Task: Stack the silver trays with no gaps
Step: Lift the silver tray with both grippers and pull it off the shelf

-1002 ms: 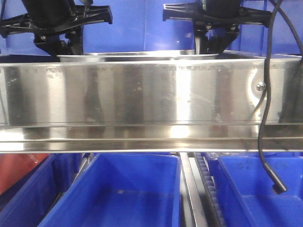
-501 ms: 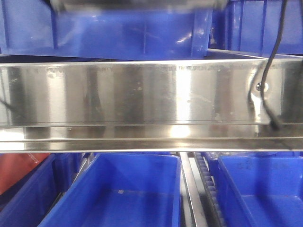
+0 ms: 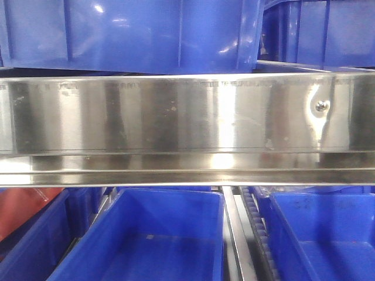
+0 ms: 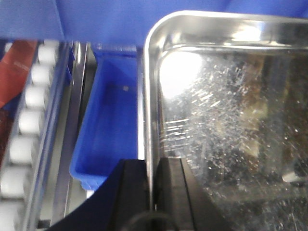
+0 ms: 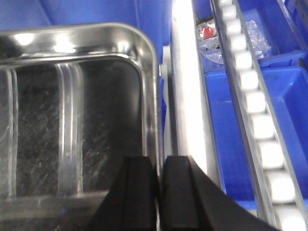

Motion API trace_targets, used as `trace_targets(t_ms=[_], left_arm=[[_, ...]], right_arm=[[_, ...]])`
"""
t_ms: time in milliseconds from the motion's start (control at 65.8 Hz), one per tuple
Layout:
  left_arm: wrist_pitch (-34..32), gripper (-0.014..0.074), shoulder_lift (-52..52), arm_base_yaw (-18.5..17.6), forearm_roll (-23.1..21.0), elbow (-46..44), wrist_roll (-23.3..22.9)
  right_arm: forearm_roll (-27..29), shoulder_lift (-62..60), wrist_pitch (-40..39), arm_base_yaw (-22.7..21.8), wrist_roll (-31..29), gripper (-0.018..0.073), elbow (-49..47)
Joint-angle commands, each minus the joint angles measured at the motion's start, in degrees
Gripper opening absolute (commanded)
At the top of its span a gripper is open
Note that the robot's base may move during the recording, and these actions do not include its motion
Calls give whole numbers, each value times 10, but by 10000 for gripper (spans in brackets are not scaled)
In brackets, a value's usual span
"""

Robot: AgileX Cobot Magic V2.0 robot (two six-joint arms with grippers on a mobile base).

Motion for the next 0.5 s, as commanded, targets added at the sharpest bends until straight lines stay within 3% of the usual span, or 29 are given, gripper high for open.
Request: trace_targets(t_ms=[0,76,228,486], left_arm=[[-25,-6,-27,-38,11,23,-46],[-25,-6,-50,-64,34,49,-83],[-16,-6,-84,-94,50,74,-97],[-11,-6,-88,-95,51,76,-97]], right_arm=[[-9,-32,-27,21,29,-22,28],[-23,-54,-27,37,57,-22,54],[-41,-75,-11,65,75,-22,78],[-49,-76,-7,86,75,-22,78]])
